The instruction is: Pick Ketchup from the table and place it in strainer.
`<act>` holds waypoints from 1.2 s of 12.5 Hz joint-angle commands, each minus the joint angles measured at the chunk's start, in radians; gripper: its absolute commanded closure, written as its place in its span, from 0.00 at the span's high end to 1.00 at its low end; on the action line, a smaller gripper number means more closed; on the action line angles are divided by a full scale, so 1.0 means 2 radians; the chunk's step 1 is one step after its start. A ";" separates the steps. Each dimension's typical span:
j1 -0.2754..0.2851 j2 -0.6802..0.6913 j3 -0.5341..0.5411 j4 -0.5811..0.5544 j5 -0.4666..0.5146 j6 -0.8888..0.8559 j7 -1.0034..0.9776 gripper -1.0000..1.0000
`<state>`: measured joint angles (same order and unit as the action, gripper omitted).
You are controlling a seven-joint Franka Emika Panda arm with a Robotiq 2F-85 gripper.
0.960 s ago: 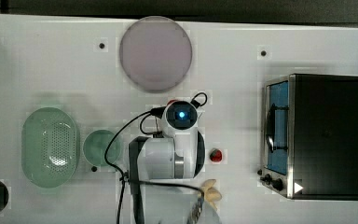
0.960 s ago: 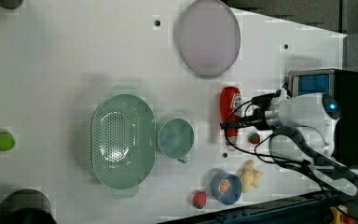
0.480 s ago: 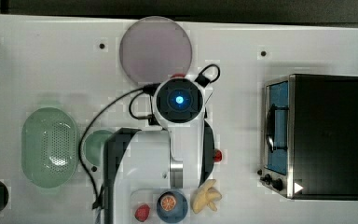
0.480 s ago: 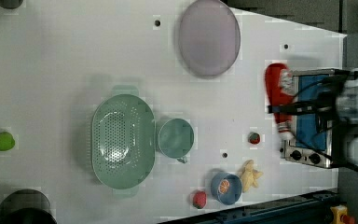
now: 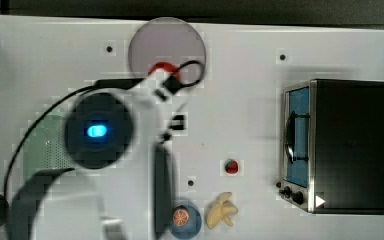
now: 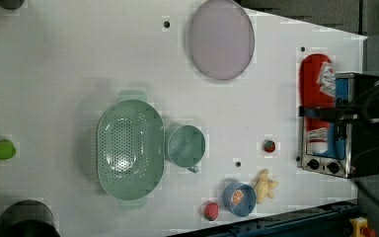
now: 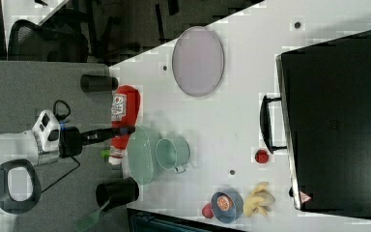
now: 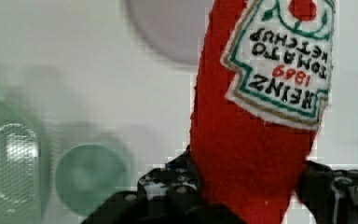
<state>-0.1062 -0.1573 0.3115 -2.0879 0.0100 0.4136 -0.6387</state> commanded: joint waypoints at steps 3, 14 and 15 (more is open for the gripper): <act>0.029 0.029 0.093 -0.005 0.014 -0.009 0.165 0.61; 0.052 0.204 0.216 -0.005 -0.028 0.195 0.376 0.61; 0.056 0.223 0.215 -0.006 -0.042 0.218 0.388 0.61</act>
<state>0.0201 0.3015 0.7559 -2.1133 -0.0634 0.8296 0.0235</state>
